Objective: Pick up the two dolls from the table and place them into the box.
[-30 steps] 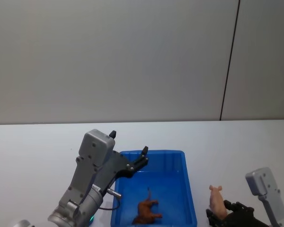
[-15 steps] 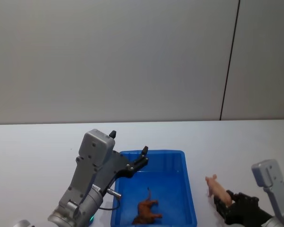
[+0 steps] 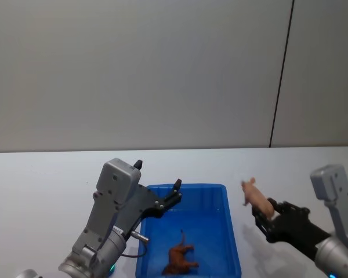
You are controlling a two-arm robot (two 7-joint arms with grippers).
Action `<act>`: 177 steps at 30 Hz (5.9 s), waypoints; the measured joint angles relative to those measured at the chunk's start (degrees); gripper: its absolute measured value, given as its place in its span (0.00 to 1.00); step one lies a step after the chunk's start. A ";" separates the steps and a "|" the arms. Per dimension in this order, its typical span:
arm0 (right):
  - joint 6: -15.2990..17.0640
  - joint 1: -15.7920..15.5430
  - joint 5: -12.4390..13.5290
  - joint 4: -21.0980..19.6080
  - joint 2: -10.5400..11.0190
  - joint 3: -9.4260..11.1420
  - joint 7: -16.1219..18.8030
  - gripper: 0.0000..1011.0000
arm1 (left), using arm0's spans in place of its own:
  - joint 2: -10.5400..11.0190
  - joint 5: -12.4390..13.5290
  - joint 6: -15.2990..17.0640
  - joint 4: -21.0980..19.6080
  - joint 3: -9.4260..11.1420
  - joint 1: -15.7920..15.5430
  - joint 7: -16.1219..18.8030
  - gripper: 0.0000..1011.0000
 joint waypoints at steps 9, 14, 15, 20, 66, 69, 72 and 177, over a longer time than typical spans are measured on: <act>1.86 2.84 0.44 -0.63 -1.84 -1.02 4.16 0.37 | 0.00 0.00 0.00 0.00 0.00 0.00 0.00 0.99; 3.33 4.24 0.27 -0.25 -3.20 -2.03 6.02 0.37 | 0.00 0.00 0.00 0.00 0.00 0.00 0.00 0.99; 3.68 4.53 0.10 0.00 -3.55 -2.33 6.43 0.37 | 0.00 0.00 0.00 0.00 0.00 0.00 0.00 0.99; 4.39 5.14 -0.50 0.82 -4.38 -3.21 7.32 0.45 | 0.00 0.00 0.00 0.00 0.00 0.00 0.00 0.99; -2.31 -2.16 3.85 -1.39 4.25 1.39 3.83 0.99 | 0.73 0.15 1.42 -1.30 -0.23 1.07 1.81 0.99; -2.51 -2.38 3.99 -1.46 4.50 1.56 3.72 0.99 | 1.38 0.13 2.65 -2.40 -0.40 2.02 3.31 0.99; -2.70 -2.56 4.12 -1.51 4.74 1.70 3.60 0.99 | 2.37 -0.14 3.97 -3.78 -0.67 3.31 5.00 0.99; -3.18 -3.09 4.46 -1.67 5.40 2.12 3.29 0.99 | -2.30 3.67 -3.79 10.56 -3.98 -2.83 -12.33 0.72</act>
